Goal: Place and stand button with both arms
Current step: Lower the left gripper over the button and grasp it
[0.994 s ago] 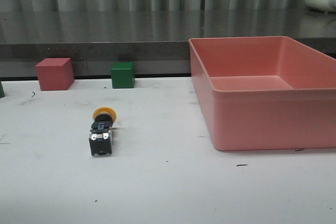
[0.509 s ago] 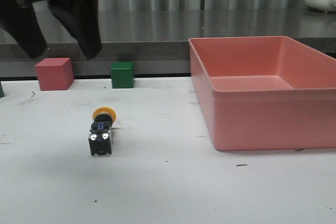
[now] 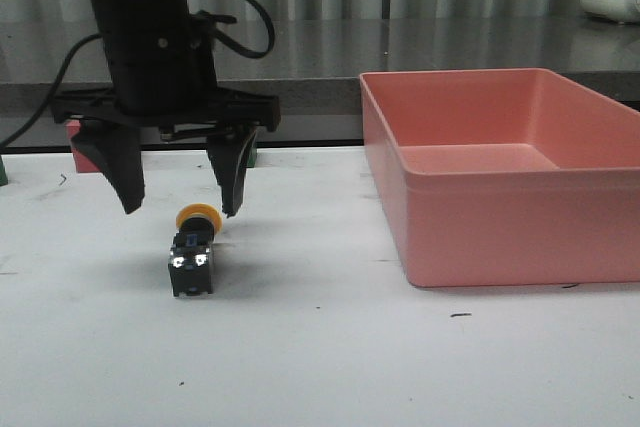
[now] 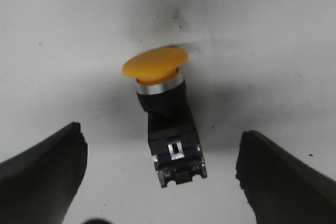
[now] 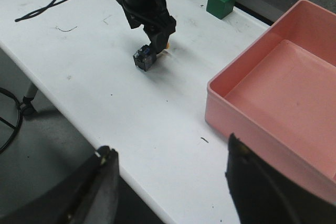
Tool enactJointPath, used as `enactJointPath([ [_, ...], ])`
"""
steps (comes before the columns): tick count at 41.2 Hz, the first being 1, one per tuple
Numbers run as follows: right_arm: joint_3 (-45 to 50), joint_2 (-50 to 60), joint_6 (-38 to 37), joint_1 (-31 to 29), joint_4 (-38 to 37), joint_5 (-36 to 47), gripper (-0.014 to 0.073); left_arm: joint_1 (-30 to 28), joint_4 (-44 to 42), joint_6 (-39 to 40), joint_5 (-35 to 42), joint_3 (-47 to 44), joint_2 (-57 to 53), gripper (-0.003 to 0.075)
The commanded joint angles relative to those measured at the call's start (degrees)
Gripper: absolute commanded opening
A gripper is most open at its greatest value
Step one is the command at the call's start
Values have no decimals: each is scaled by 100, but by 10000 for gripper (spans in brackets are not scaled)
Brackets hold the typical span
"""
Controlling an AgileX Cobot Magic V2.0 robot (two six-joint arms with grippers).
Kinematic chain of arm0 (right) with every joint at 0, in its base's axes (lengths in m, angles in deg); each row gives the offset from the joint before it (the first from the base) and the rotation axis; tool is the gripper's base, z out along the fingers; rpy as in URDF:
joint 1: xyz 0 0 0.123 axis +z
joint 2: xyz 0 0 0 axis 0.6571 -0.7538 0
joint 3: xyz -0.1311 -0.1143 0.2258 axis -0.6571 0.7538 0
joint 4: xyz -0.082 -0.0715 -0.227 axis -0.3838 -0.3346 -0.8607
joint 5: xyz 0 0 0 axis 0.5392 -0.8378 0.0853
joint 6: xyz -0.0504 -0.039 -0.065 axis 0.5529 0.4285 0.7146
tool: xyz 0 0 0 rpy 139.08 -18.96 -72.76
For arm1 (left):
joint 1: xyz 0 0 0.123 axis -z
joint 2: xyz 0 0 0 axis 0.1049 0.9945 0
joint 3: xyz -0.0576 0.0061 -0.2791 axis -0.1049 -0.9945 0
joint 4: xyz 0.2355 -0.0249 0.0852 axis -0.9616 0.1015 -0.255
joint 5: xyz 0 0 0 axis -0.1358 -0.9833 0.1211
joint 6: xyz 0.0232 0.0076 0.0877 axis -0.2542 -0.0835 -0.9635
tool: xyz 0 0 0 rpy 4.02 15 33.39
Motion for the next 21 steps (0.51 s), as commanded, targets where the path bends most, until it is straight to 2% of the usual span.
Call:
enactJointPath([
  [1,-120,-27,57,-14,-62,374,469,14,-41,146,122,226,-118,567],
  [21,-120,-27,57,-14,-62,374,469,-237,24,388,522,240,227,566],
])
